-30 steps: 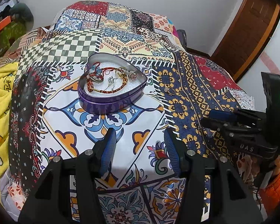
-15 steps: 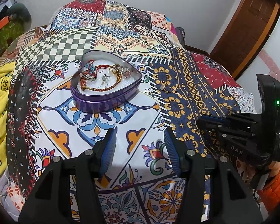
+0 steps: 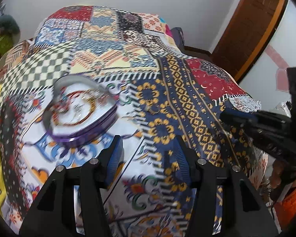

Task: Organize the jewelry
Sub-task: 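Move the left gripper down to the silver ring on the blue quilt strip, then close the left gripper on the silver ring and lift it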

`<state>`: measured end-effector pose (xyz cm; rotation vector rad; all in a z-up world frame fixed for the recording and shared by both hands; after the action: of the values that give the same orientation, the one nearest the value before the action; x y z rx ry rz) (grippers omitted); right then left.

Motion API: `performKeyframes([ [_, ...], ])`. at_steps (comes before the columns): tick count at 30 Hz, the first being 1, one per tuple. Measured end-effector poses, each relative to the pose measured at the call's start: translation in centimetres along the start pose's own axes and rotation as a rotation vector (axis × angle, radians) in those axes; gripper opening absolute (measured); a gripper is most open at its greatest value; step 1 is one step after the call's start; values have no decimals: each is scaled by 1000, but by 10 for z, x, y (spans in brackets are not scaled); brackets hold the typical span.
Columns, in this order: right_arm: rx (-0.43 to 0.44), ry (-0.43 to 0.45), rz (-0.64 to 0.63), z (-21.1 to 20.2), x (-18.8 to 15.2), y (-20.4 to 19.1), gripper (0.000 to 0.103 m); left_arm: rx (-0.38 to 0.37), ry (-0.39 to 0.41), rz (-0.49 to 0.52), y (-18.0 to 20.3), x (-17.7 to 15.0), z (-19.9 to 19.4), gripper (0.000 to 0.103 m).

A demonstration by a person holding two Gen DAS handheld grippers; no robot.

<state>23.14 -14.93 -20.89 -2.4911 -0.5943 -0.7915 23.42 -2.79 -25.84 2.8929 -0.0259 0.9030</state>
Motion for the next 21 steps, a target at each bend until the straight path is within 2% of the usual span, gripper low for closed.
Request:
performKeyframes([
  [6,-6,40,17,-5,12,11,9,4,-10,34,12,15,21,52],
  [11,3,51,22,-4,15,15,9,-9,-43,16,12,24,44,52],
  [16,19,55,31,0,17,19,9,-19,-73,-7,10,26,63,37],
  [21,34,51,40,4,17,22,9,-42,-83,-31,12,30,71,37],
])
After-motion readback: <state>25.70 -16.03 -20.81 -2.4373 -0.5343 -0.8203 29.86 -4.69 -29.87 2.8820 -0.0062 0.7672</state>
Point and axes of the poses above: each gripper's, at about its wrist camera, not at the fingertips, and z roughly the way its jaws point, y to its right, x to its top, the point moved 8 cm from there along z, roughly the way its jaws point, and after that the axes turned 9 degrees about x, right-handed, at the moved point
